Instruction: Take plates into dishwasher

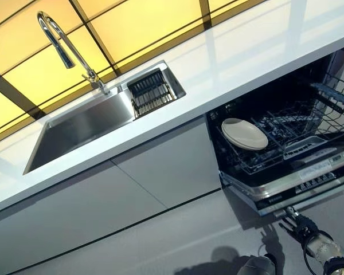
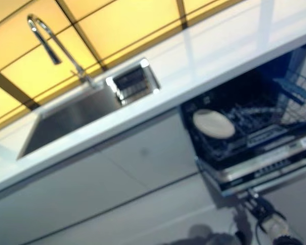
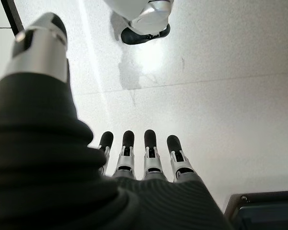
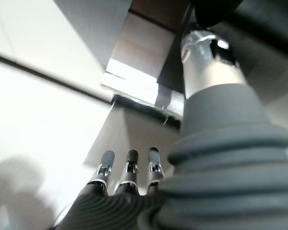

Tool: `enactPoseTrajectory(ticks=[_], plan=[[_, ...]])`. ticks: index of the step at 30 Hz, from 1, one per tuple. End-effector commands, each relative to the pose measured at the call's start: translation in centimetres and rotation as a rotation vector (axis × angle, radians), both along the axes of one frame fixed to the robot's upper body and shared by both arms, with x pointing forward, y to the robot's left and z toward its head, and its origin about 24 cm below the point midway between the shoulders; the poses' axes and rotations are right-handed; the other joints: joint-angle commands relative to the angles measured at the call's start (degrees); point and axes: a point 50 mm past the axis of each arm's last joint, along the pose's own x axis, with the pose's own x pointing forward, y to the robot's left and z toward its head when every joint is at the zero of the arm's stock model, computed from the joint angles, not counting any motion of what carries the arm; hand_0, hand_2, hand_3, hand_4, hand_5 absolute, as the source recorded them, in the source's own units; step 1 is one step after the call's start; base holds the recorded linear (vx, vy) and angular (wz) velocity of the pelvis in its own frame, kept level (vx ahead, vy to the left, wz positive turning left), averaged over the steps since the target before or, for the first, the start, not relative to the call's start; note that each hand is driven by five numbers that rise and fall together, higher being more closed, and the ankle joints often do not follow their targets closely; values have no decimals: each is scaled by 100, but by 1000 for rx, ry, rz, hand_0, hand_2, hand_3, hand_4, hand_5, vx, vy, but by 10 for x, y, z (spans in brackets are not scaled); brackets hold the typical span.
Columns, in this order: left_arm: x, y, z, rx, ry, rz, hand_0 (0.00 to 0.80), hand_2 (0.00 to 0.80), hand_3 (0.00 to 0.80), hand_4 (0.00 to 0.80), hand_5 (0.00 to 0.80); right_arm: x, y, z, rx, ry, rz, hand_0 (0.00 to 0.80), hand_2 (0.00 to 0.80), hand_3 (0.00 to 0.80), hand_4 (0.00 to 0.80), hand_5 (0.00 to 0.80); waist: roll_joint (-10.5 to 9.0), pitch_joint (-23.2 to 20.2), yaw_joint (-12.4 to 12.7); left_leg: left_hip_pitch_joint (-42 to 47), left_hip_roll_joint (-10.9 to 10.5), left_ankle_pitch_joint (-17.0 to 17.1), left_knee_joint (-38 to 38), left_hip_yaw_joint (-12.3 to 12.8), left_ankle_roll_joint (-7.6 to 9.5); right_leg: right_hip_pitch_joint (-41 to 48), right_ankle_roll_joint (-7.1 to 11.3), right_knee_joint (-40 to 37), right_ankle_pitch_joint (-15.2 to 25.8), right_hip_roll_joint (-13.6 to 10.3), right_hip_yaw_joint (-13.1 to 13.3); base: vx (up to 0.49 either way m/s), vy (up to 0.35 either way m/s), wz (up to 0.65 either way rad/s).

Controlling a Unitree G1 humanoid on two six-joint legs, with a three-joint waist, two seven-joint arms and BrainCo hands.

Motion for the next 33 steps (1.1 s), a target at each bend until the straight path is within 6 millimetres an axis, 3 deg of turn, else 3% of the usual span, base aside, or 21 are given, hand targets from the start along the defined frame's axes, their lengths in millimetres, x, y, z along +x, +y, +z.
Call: enactPoseTrajectory(ticks=[1,6,10,13,15,16,19,25,33], plan=[[-13,36,8,113,46,-30,0,0,0,0,0,85,42,106,0,-525,203,0,0,0,0,0,-482,-506,420,-291,24,-23,667,-133,225,1044,-191,-378,-126,81,-337,68,-23,-3],[-21,39,8,128,55,-23,0,0,0,0,0,85,40,105,-7,-501,196,0,0,0,0,0,-580,-571,495,-160,40,67,515,-117,192,1340,-133,-674,-40,162,-470,87,-33,7],[-26,48,11,148,63,-12,0,0,0,0,0,79,34,91,-37,-415,180,0,0,0,0,0,-711,-633,607,-103,79,167,392,-136,175,1559,-102,-871,20,255,-601,72,-59,13],[-30,54,12,157,72,-8,0,0,0,0,0,70,30,71,-87,-300,157,0,0,0,0,0,-827,-710,661,-44,103,277,159,-145,172,1688,-66,-1100,104,349,-688,38,-83,6],[-34,59,14,166,72,3,0,0,0,0,0,55,24,44,-198,-105,158,0,0,0,0,0,-954,-811,695,6,113,442,-211,-140,163,1794,-5,-1483,253,473,-746,15,-94,5],[-34,59,14,167,72,2,0,0,0,0,0,55,24,44,-198,-104,159,0,0,0,0,0,-956,-815,694,10,113,450,-224,-141,162,1801,-5,-1498,262,477,-751,-37,-123,10],[-33,63,15,178,53,15,0,0,0,0,0,26,12,9,-309,158,208,0,0,0,0,0,-1163,-1036,745,53,74,834,-1048,-146,126,1914,106,-2275,615,735,-817,-45,-105,5],[-22,64,17,188,25,15,0,0,0,0,0,-4,5,-17,-306,323,241,0,0,0,0,0,-1363,-1300,804,100,-34,1085,-1862,-245,119,1983,180,-2975,908,1027,-854,-5,-49,4],[7,50,16,159,-43,10,0,0,0,0,0,-42,17,-56,-225,442,273,0,0,0,0,0,-1504,-1497,790,-29,-126,1078,-2012,-294,122,1974,235,-3387,1136,1166,-932,-29,-9,18]])
